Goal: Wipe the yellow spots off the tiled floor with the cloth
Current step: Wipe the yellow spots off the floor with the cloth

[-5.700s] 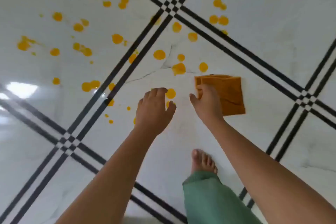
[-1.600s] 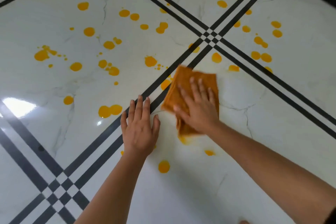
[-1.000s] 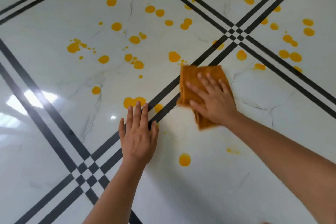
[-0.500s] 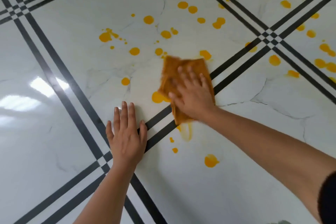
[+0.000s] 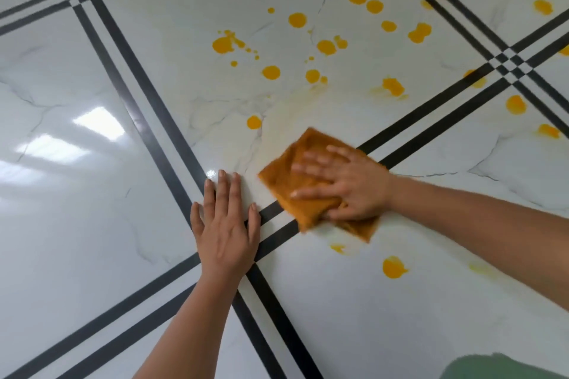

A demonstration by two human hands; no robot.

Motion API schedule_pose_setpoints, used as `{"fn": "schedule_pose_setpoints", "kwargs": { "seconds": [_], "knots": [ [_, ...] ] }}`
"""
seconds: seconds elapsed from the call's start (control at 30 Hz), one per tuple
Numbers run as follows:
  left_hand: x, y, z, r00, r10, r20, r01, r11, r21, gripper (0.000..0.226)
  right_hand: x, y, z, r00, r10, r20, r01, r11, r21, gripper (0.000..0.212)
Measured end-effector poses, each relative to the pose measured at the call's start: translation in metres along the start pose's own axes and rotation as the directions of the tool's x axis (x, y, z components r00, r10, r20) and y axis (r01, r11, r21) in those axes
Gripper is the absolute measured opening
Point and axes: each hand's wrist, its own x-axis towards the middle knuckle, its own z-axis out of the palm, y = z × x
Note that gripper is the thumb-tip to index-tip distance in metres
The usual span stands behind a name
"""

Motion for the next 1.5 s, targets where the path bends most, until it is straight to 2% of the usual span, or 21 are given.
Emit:
{"fn": "schedule_pose_setpoints", "kwargs": {
  "seconds": [0.13,0.23,0.3,0.37,0.43,0.47,0.57,0.67,0.7,0.77,0.83,0.93,1.0,1.07,1.1,1.17,1.27,1.33,1.37,1.4,1.5],
  "knots": [
    [-0.006,0.007,0.004,1.0,0.021,0.022,-0.021,1.0,0.012,0.068,0.033,-0.015,-0.009,0.747,0.665,0.024,-0.661,0.737,0.14,0.068],
    [-0.006,0.01,0.004,0.999,0.045,0.03,-0.046,0.999,0.025,0.07,0.016,-0.057,-0.005,0.948,0.315,0.05,-0.319,0.936,0.149,0.064],
    [-0.009,0.01,0.003,0.998,0.053,0.045,-0.055,0.998,0.029,0.07,-0.011,-0.035,0.001,0.997,0.069,0.022,-0.069,0.997,0.018,0.065],
    [-0.014,0.009,0.003,0.997,0.053,0.058,-0.055,0.998,0.028,0.071,-0.011,-0.012,-0.002,0.939,0.344,-0.003,-0.344,0.938,0.034,0.066],
    [-0.019,0.009,0.004,0.995,0.066,0.072,-0.069,0.997,0.034,0.071,0.001,-0.023,-0.008,0.711,0.702,0.031,-0.699,0.703,0.133,0.065],
    [-0.02,0.01,0.005,0.995,0.075,0.073,-0.078,0.996,0.038,0.07,0.001,-0.042,-0.007,0.683,0.73,0.029,-0.725,0.672,0.153,0.065],
    [-0.02,0.017,0.006,0.995,0.08,0.056,-0.081,0.996,0.024,0.069,-0.035,-0.097,0.0,0.929,0.369,0.039,-0.371,0.919,0.136,0.068],
    [-0.023,0.028,0.006,0.993,0.097,0.067,-0.099,0.995,0.025,0.069,-0.069,-0.072,0.004,0.98,0.196,0.028,-0.197,0.979,0.05,0.07],
    [-0.026,0.033,0.006,0.991,0.114,0.076,-0.116,0.993,0.03,0.069,-0.069,-0.059,0.002,0.939,0.342,0.03,-0.343,0.938,0.048,0.069],
    [-0.03,0.045,0.008,0.984,0.144,0.1,-0.147,0.989,0.022,0.07,-0.059,-0.048,-0.006,0.701,0.71,0.071,-0.712,0.692,0.12,0.067],
    [-0.034,0.056,0.012,0.976,0.177,0.127,-0.181,0.983,0.024,0.07,-0.057,-0.067,-0.004,0.612,0.787,0.084,-0.787,0.595,0.163,0.07],
    [-0.038,0.067,0.017,0.972,0.195,0.134,-0.201,0.979,0.038,0.069,-0.101,-0.096,0.003,0.941,0.316,0.123,-0.329,0.938,0.108,0.067],
    [-0.041,0.072,0.019,0.97,0.202,0.138,-0.211,0.976,0.052,0.069,-0.134,-0.068,0.008,0.981,0.169,0.092,-0.172,0.985,0.021,0.07],
    [-0.044,0.076,0.021,0.968,0.208,0.138,-0.217,0.975,0.053,0.069,-0.14,-0.046,0.004,0.866,0.497,0.065,-0.5,0.864,0.06,0.064],
    [-0.044,0.079,0.022,0.967,0.215,0.138,-0.224,0.973,0.057,0.07,-0.134,-0.045,-0.001,0.716,0.692,0.089,-0.698,0.707,0.116,0.064],
    [-0.046,0.085,0.025,0.959,0.239,0.155,-0.252,0.965,0.069,0.07,-0.124,-0.063,0.005,0.548,0.833,0.08,-0.833,0.534,0.147,0.068],
    [-0.047,0.097,0.026,0.941,0.28,0.189,-0.298,0.951,0.079,0.071,-0.155,-0.093,0.012,0.902,0.421,0.092,-0.43,0.895,0.122,0.068],
    [-0.046,0.106,0.029,0.931,0.31,0.193,-0.331,0.94,0.086,0.071,-0.195,-0.067,0.016,0.985,0.156,0.079,-0.16,0.986,0.05,0.072],
    [-0.045,0.11,0.03,0.927,0.323,0.193,-0.344,0.935,0.089,0.07,-0.206,-0.05,0.016,0.975,0.213,0.069,-0.214,0.977,0.021,0.071],
    [-0.046,0.116,0.033,0.922,0.333,0.199,-0.356,0.93,0.092,0.07,-0.211,-0.035,0.015,0.919,0.391,0.053,-0.393,0.919,0.033,0.067],
    [-0.047,0.13,0.041,0.909,0.354,0.219,-0.38,0.92,0.091,0.069,-0.187,-0.034,0.014,0.47,0.881,0.044,-0.875,0.459,0.152,0.066]
  ]
}}
